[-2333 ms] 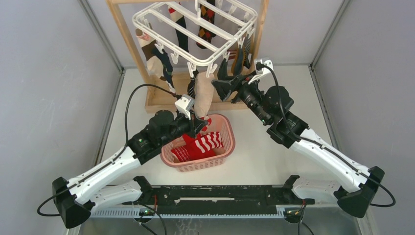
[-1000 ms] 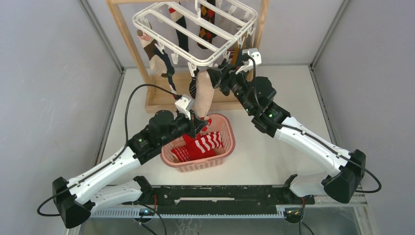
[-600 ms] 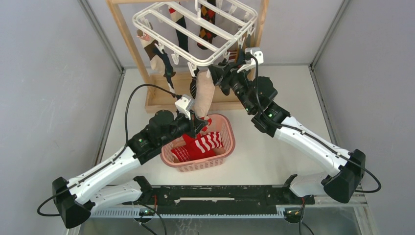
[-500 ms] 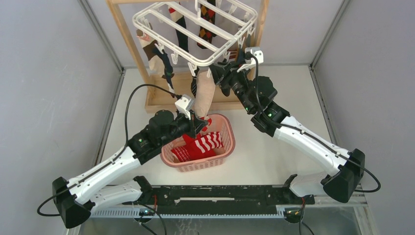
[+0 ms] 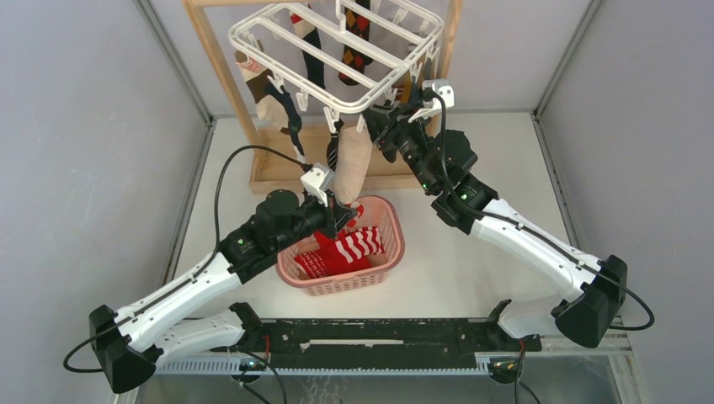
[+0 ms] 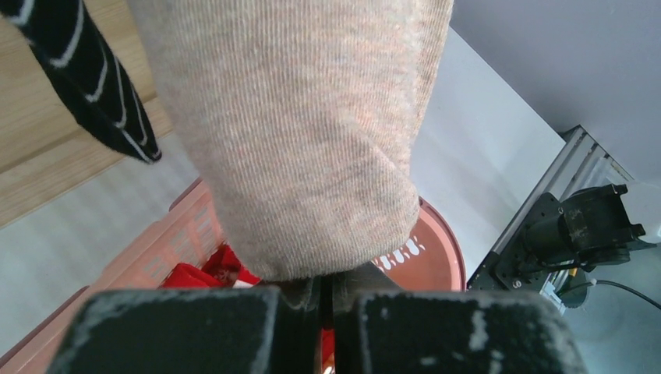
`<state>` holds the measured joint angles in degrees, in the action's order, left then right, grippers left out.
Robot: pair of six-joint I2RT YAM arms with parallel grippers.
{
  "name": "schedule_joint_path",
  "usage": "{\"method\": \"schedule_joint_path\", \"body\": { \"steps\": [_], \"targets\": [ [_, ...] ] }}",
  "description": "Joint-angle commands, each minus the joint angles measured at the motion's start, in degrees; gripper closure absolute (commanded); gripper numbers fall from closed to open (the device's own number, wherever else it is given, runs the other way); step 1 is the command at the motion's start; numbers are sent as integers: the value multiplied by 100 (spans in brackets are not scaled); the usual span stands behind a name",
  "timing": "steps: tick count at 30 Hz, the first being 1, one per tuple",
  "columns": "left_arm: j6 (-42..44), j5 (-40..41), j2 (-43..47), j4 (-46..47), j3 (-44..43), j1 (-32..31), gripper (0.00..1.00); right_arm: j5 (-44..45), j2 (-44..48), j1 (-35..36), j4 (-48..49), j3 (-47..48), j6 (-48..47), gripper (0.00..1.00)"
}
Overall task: Remove the socks clipped to the hanger
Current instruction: Remove the sock from the hanger, then place the sock in the bin.
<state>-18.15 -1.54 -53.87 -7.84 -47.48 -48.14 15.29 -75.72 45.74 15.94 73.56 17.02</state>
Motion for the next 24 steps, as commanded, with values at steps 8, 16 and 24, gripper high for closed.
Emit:
{"method": "schedule_joint_path", "body": {
  "steps": [8,16,24],
  "targets": [
    [-382,-40,859,-375,200,-22,100,-112,-21,-56,128,240,97,81],
    [-603,-277,948,-580,341,-20,100,-140,-22,-65,85,243,109,81],
    [-872,-294,769,-692,496,-26,97,-179,-13,-60,-2,221,122,79]
  ]
}}
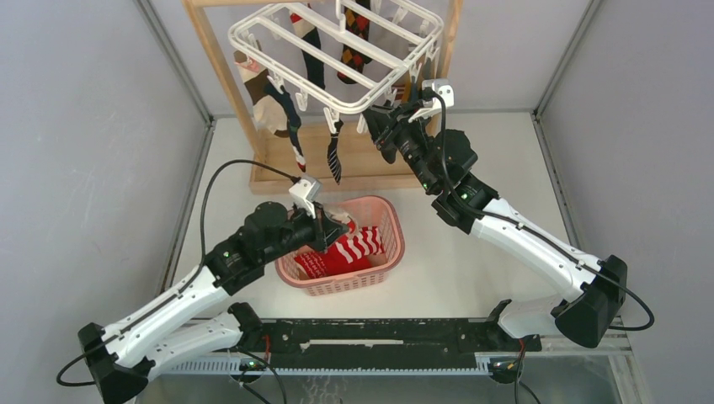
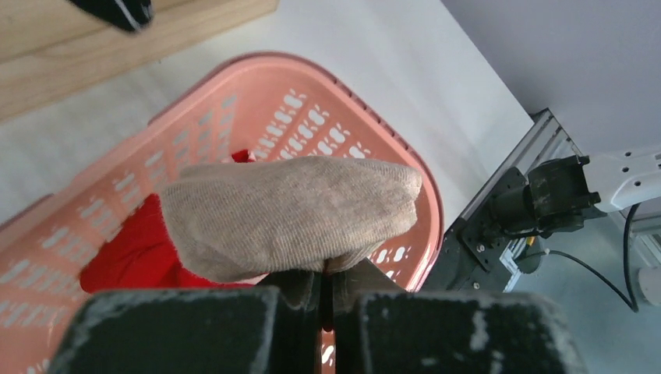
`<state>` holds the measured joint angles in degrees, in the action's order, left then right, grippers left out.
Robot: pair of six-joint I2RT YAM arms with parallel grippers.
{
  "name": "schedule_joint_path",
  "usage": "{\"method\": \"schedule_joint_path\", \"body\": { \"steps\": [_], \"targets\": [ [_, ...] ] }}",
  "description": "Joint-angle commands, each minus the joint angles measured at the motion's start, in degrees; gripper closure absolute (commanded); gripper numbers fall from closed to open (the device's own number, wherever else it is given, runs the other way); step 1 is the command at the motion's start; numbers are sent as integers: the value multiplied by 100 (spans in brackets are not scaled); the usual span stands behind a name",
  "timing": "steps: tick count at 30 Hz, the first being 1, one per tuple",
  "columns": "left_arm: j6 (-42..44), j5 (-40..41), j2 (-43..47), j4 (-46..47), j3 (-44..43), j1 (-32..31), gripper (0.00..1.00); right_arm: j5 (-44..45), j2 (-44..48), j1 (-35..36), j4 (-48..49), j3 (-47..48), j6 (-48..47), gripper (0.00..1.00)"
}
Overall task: Remove the socks clipped to the hanger
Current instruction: Place the sock in the bin.
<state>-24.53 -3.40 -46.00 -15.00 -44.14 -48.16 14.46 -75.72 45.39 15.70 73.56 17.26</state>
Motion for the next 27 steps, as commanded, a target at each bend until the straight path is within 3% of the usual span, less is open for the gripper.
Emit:
{"method": "schedule_joint_path", "body": {
  "steps": [1,4,8,18,27],
  "targets": [
    [-281,-108,-28,21,188,-19,96,-100,-13,-29,13,226,110,79],
    [-397,-117,-94,22,266,-19,92,-125,-15,-28,-14,218,120,78],
    [-544,-119,-217,-23,338,-19,77,-145,3,-26,-45,190,138,71],
    [-631,152,-470,-512,203,-22,51,-200,64,-30,-67,65,183,57],
    [-581,322,-469,-729,79,-21,39,-320,184,-30,14,-196,197,44]
  ]
}}
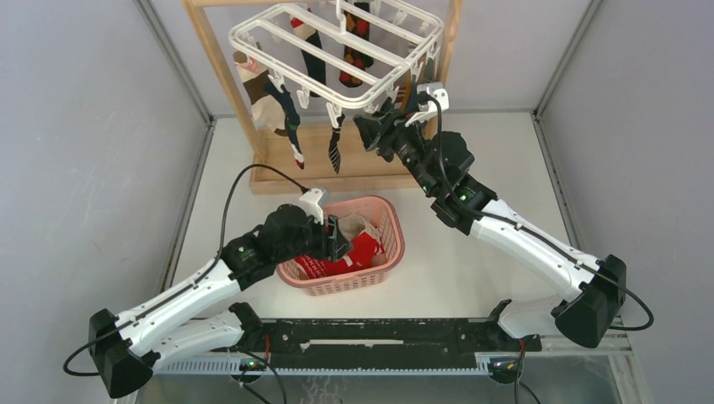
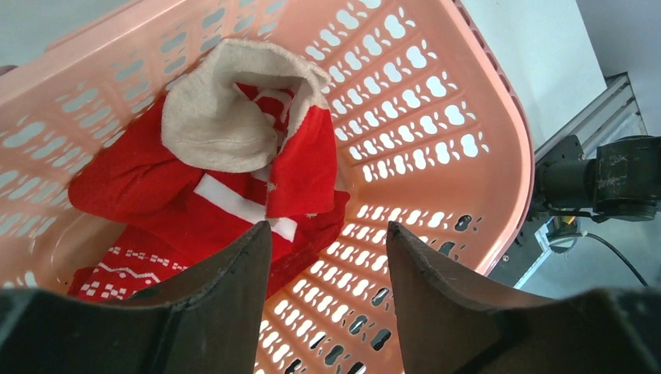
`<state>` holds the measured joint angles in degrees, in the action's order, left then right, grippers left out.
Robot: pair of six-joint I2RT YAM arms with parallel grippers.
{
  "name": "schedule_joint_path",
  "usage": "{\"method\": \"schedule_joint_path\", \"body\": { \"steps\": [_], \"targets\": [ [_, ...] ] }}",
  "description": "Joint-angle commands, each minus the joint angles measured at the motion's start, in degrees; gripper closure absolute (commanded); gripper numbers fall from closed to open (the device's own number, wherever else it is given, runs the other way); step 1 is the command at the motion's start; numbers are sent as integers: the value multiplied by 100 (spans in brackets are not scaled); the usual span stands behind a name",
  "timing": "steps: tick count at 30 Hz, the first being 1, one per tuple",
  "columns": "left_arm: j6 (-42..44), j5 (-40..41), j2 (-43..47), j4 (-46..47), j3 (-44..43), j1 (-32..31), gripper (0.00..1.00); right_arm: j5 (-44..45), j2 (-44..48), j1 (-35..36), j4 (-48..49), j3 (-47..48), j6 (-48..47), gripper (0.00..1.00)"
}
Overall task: Remove the socks clipped to the hanger
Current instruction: Place the sock in the bin.
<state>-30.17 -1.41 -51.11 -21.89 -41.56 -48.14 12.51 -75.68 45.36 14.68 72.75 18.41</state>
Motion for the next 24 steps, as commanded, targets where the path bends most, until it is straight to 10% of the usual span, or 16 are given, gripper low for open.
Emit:
{"method": "schedule_joint_path", "body": {
  "steps": [1,9,24],
  "targets": [
    [-21,123,60,-60,-197,-25,39,-128,203,-28,122,-153,87,42],
    [27,328,92,-181,-371,-22,1,-116,348,-27,85,-439,139,35],
    [37,416,352,-292,-622,-22,0,-156,952,-594,-59,-1336,250,32]
  ]
}}
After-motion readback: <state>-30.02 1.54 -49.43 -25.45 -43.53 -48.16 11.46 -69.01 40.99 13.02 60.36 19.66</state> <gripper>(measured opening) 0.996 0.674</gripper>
